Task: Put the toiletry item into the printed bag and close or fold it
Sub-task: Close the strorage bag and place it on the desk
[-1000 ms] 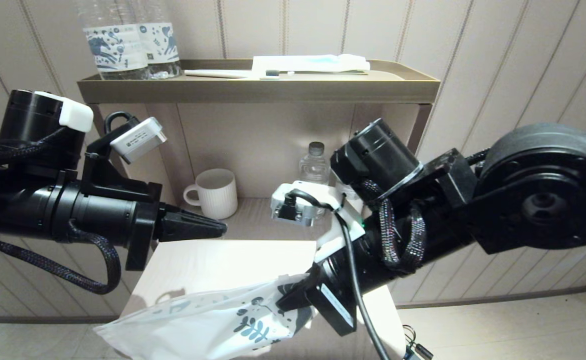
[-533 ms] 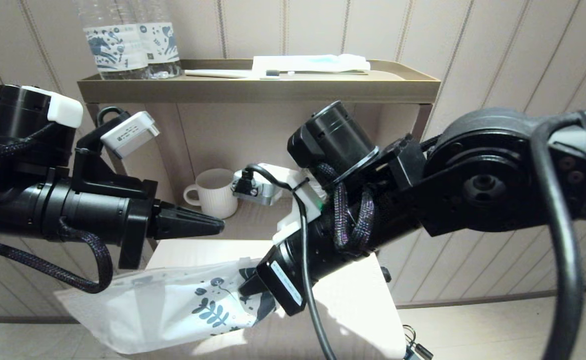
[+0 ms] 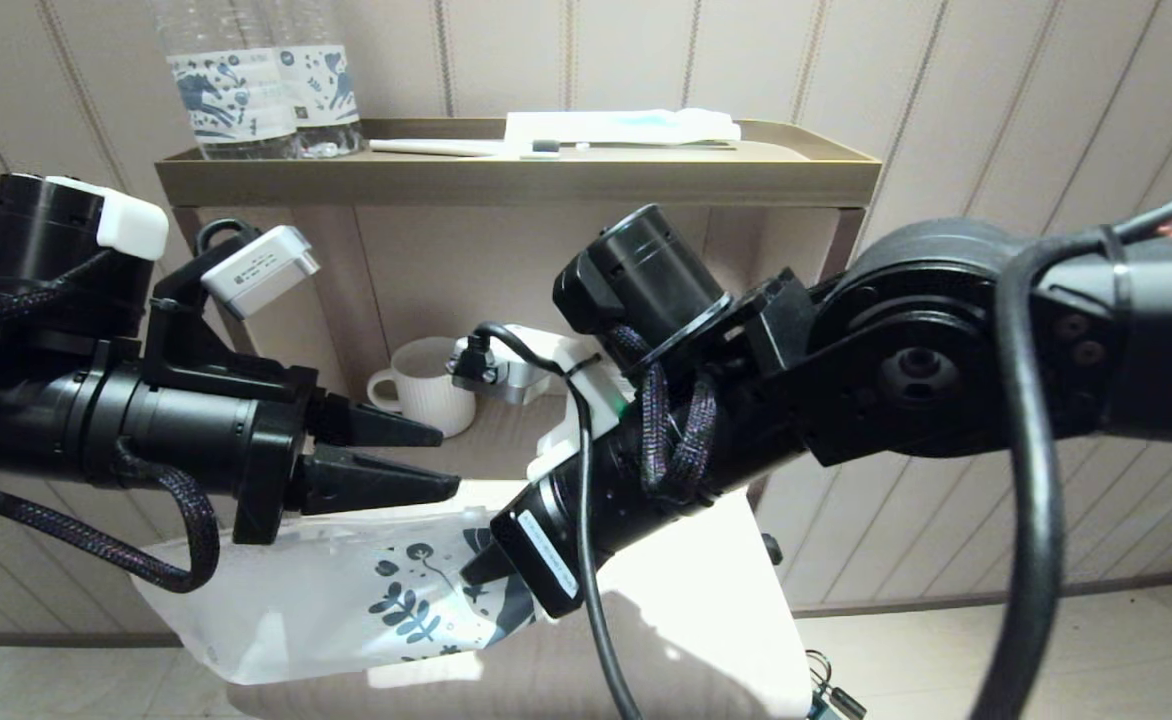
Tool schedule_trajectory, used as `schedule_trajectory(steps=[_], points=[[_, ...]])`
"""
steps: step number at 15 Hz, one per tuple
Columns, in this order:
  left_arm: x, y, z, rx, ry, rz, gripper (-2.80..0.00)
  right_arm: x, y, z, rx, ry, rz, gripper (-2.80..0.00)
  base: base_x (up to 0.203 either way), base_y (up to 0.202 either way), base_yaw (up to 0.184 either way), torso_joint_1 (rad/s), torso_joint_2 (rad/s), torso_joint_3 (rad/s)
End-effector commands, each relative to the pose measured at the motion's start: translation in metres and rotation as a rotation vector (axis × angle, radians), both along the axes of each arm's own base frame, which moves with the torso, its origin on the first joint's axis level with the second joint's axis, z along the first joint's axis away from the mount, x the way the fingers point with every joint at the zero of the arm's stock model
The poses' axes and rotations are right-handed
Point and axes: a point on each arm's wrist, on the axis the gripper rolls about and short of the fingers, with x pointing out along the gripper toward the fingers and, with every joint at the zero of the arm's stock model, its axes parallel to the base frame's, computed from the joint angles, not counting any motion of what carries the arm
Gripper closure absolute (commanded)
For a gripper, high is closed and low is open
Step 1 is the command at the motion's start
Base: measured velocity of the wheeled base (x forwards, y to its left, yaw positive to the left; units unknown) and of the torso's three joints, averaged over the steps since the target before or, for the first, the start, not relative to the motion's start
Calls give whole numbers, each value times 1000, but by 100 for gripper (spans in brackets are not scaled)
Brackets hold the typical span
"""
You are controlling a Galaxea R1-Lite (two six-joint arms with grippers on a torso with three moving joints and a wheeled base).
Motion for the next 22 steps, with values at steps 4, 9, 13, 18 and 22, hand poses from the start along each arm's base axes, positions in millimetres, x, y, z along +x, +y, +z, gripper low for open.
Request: schedule_trajectory(steps=[4, 9, 13, 18, 22], points=[[2, -3, -9, -6, 32, -44, -280, 2, 3, 3, 19, 34, -21, 0, 0, 0, 0, 0, 0, 0], [2, -5, -16, -18, 18, -64, -280, 2, 2, 4, 23, 33, -21, 0, 0, 0, 0, 0, 0, 0], [3, -6, -19, -33, -21, -67, -280, 2, 4, 7, 32, 40, -28, 0, 0, 0, 0, 0, 0, 0], [4, -7, -20, -40, -28, -66, 0, 2, 4, 6, 32, 39, -27, 0, 0, 0, 0, 0, 0, 0], [4, -7, -19, -44, -30, -71, 0, 3, 5, 5, 29, 41, -27, 0, 0, 0, 0, 0, 0, 0]])
